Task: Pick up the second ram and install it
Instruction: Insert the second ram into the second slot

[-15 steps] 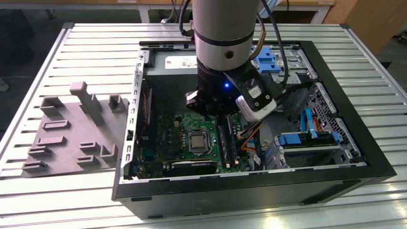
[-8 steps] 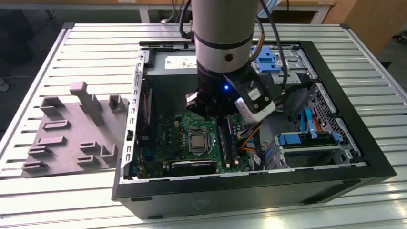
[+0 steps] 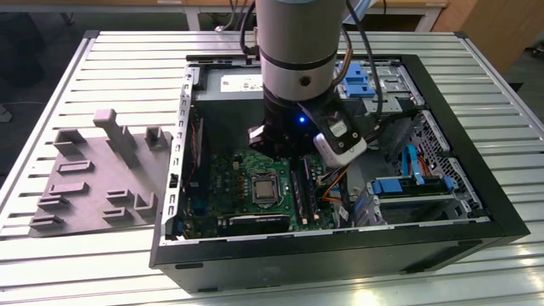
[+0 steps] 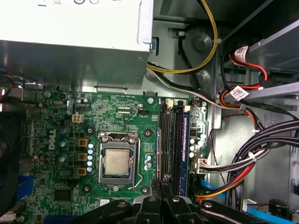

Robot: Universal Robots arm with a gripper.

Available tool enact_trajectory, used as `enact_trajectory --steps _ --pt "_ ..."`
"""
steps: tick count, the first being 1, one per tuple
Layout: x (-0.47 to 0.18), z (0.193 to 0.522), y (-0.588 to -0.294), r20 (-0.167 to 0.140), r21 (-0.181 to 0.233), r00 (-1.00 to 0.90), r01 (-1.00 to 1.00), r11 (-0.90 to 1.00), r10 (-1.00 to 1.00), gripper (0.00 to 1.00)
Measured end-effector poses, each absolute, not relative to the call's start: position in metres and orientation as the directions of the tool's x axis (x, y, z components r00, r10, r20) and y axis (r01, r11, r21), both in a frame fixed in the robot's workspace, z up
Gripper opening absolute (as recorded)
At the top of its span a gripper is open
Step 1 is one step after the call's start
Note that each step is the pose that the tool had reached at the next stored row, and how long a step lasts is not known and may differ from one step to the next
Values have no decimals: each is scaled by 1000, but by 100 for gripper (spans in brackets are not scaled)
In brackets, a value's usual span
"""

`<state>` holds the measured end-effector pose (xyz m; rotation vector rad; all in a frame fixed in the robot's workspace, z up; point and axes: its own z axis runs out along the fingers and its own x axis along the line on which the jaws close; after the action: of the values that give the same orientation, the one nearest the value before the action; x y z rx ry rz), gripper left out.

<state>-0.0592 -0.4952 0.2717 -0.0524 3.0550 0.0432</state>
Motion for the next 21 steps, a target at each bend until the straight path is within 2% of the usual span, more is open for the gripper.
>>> enact_trajectory --steps 21 --pt "-59 257 -494 -86 31 -996 -37 999 -35 11"
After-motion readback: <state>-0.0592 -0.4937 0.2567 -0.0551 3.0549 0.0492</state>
